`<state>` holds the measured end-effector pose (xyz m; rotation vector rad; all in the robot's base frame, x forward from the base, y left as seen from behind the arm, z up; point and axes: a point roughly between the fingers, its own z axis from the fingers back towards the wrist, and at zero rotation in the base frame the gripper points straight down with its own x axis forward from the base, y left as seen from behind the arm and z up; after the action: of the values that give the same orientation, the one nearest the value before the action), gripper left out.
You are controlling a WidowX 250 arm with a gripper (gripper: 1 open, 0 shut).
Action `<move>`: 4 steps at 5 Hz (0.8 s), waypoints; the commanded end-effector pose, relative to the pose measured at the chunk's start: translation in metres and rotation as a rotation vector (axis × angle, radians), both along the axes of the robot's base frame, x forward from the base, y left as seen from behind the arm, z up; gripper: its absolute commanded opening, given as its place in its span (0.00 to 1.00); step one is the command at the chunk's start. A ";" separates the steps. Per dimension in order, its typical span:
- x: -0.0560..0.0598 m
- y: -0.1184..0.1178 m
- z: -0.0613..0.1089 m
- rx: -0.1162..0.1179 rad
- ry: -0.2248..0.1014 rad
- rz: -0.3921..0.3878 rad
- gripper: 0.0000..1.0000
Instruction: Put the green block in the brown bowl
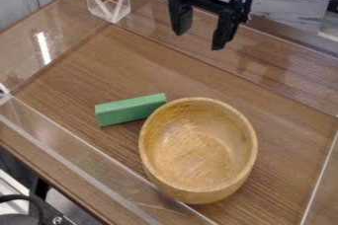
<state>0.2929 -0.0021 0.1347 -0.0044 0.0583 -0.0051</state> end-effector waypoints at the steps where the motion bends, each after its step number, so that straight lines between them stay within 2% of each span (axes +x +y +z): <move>1: -0.003 0.011 -0.008 -0.001 0.017 -0.020 1.00; 2: -0.018 0.027 -0.013 0.000 0.008 -0.142 1.00; 3: -0.035 0.032 -0.015 0.001 -0.015 -0.324 1.00; 4: -0.042 0.033 -0.019 -0.001 -0.017 -0.445 1.00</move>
<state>0.2484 0.0278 0.1015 -0.0155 0.0960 -0.4508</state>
